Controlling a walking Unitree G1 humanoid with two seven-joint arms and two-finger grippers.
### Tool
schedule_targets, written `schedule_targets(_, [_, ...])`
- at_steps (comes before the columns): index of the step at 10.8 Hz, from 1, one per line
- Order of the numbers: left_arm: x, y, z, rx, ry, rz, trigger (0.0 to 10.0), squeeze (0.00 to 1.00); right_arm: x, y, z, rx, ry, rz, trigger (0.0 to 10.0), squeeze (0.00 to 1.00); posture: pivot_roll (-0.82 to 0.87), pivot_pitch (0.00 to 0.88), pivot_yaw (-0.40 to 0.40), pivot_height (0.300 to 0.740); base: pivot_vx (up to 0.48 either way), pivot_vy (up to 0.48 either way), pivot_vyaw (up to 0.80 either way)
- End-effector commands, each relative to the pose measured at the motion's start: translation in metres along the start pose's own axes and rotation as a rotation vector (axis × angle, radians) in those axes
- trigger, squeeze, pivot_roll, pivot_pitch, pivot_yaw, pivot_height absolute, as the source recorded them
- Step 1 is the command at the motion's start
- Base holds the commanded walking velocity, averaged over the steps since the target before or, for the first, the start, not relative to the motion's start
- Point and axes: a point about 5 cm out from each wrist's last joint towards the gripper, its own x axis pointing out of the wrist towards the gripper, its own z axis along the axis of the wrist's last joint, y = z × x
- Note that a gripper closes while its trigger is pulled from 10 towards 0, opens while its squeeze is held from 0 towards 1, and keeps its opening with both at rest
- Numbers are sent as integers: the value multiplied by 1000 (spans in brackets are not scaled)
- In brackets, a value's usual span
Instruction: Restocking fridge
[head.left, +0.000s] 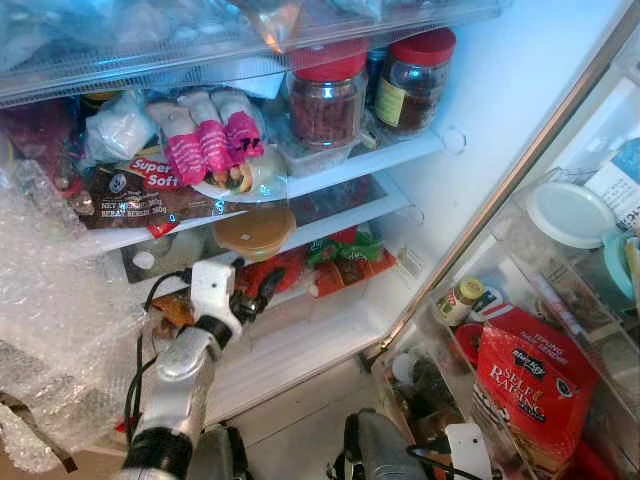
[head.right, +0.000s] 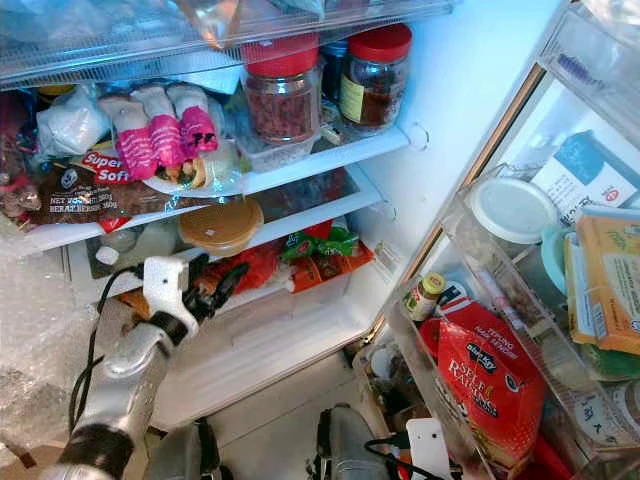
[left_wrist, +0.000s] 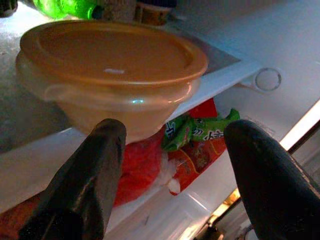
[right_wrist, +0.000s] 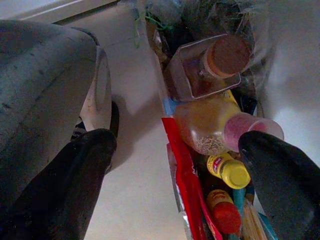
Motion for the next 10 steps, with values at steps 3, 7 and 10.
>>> schedule_targets(3, [11,0,-5,-12,11,39,10000,0,-3,16,-18,1,63,55,10000,0,-176,172,-66,639,0,0,0])
schedule_targets(7, [31,2,3,-3,-7,78,10000,0,-3,17,-18,4,62,55,10000,0,-182,165,-60,639,0,0,0])
schedule_targets(10, [42,1,6,0,6,100,10000,0,-3,17,-18,7,61,54,10000,0,-190,158,-59,639,0,0,0])
